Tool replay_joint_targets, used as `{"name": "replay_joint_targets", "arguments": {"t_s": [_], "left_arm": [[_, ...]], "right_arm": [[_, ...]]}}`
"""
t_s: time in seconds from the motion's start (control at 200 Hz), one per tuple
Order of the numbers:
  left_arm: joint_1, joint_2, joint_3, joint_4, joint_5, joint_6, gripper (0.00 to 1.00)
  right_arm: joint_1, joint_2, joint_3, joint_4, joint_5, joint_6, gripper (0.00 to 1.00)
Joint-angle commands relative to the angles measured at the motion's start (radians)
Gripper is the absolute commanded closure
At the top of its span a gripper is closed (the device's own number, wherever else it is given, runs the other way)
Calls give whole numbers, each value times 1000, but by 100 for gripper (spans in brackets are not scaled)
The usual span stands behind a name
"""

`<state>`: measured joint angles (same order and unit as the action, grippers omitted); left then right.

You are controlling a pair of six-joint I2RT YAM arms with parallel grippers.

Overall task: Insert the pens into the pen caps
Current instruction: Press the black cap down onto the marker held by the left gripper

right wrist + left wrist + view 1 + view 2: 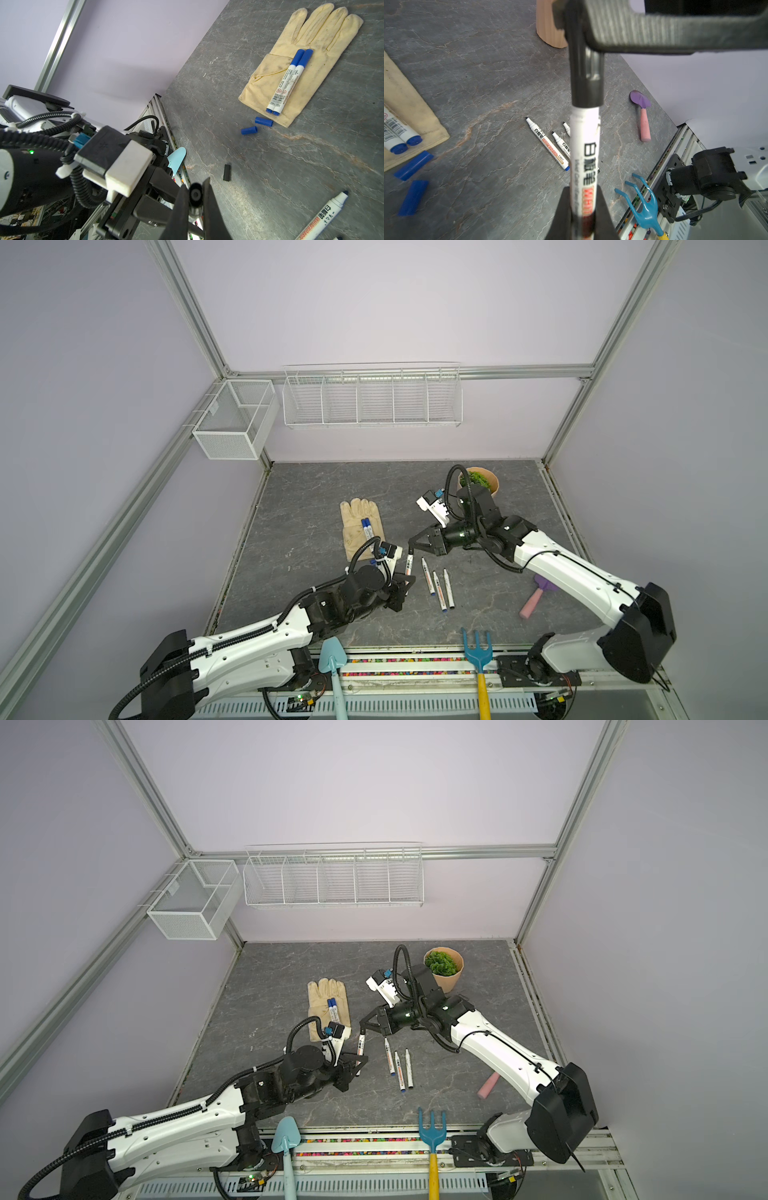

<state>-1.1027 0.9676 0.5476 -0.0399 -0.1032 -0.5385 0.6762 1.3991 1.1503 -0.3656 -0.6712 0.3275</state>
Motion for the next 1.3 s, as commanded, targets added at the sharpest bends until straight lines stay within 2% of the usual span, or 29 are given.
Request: {"name": "replay_joint_targets", "arguments": {"t_s": [0.0, 0.205, 0.42, 0.59, 0.81, 1.065, 1.165, 1.295], "left_arm": [[33, 7, 93, 101, -158, -20, 100], [42, 20, 108, 63, -164, -50, 100], [62, 7, 75, 140, -104, -69, 100], [83, 6, 78, 131, -61, -72, 100], [102, 14, 105, 73, -63, -52, 100], [102, 24, 123, 17, -93, -3, 100], [101, 25, 120, 9, -100, 26, 100], [91, 6, 69, 105, -118, 66, 100]], "right_arm": [[80, 7, -24, -269, -170, -44, 93], [89, -42, -42, -284, -155, -59, 93], [93, -77, -65, -320, -146, -91, 93], [102, -84, -67, -370, -147, -123, 93], [110, -97, -63, -410, -191, -118, 93], [77, -138, -48, -434, -167, -110, 93], [89, -151, -40, -435, -131, -142, 93], [130, -162, -7, -445, -1, -187, 93]]}}
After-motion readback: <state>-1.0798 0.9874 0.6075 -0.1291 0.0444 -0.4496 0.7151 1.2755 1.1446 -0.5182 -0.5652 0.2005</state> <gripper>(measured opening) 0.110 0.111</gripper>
